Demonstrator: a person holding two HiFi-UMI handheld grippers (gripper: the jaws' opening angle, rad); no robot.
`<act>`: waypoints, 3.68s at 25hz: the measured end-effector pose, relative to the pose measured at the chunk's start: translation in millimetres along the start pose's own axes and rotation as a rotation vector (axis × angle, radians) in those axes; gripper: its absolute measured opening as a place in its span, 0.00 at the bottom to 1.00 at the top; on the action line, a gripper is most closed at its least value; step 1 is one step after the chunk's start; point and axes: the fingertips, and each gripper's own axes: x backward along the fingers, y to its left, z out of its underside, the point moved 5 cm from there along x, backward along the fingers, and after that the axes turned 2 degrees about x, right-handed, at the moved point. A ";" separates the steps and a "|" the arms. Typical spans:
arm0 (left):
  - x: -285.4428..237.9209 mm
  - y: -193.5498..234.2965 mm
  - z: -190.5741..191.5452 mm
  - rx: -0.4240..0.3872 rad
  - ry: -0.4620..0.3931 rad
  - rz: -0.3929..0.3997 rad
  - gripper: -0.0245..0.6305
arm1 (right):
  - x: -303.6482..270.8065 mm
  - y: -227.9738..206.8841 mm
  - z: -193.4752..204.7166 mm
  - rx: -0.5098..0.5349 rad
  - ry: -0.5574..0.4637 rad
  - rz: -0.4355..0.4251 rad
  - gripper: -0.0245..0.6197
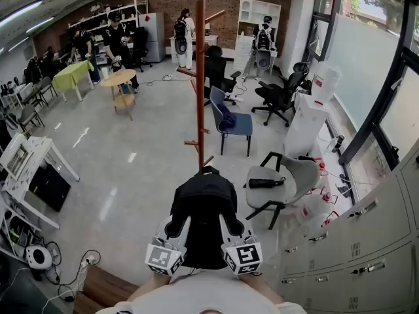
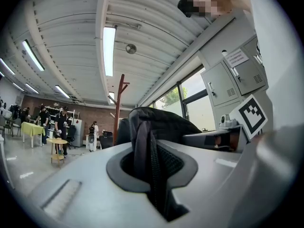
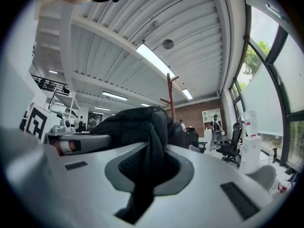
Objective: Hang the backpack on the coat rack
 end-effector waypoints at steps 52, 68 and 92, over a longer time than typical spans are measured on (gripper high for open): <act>-156.5 155.9 13.1 -0.031 -0.054 0.125 0.11 | -193.3 -67.3 4.1 0.037 -0.012 0.112 0.09; -199.2 196.3 19.9 -0.026 -0.077 0.143 0.11 | -245.1 -86.3 3.6 0.076 -0.005 0.114 0.09; -216.6 168.9 -63.2 -0.152 -0.184 0.006 0.11 | -245.9 -125.6 -77.1 0.135 -0.155 -0.075 0.09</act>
